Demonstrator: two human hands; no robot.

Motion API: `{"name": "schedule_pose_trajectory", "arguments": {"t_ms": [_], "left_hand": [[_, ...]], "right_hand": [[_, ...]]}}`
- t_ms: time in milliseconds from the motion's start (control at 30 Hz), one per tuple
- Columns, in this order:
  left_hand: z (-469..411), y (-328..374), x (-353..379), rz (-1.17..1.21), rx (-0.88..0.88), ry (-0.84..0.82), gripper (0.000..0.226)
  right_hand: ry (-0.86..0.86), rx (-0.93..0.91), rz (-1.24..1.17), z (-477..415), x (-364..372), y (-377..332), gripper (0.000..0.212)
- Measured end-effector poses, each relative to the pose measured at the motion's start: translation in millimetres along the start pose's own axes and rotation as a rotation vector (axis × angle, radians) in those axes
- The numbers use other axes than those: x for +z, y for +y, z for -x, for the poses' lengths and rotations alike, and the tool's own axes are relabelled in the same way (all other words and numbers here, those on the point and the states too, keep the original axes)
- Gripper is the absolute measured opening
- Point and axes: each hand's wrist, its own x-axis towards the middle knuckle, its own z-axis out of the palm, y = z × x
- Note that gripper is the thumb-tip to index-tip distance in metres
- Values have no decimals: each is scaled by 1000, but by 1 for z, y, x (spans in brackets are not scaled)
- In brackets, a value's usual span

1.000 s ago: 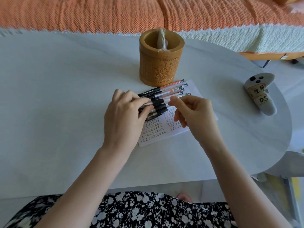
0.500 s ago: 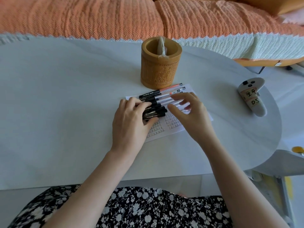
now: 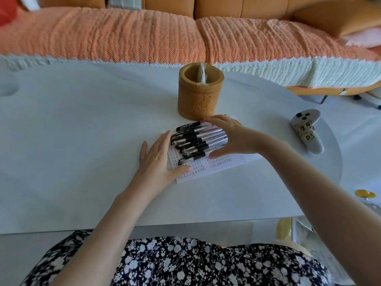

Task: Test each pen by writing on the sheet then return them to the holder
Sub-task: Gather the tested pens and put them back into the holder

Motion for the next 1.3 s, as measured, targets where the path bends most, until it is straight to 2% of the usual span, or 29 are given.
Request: {"name": "schedule_pose_trajectory", "arguments": {"t_ms": [400,533,1133,1300], "left_hand": [[0,-2,-4,7,-22,-50,106],[-1,-4,-7,-55,-26,-57,110],[0,-2,-11,-8,-55,-118,104],[-2,-5,-9,34,-49,-91,115]], "right_hand": [[-91,-6,302,-18,-16,-9,105],[-102,-10,379,-20,-18,-12,98],[-104,-88,421,-12,-9,-21,71],[-51,-73,391,-5,1,-29,54]]}}
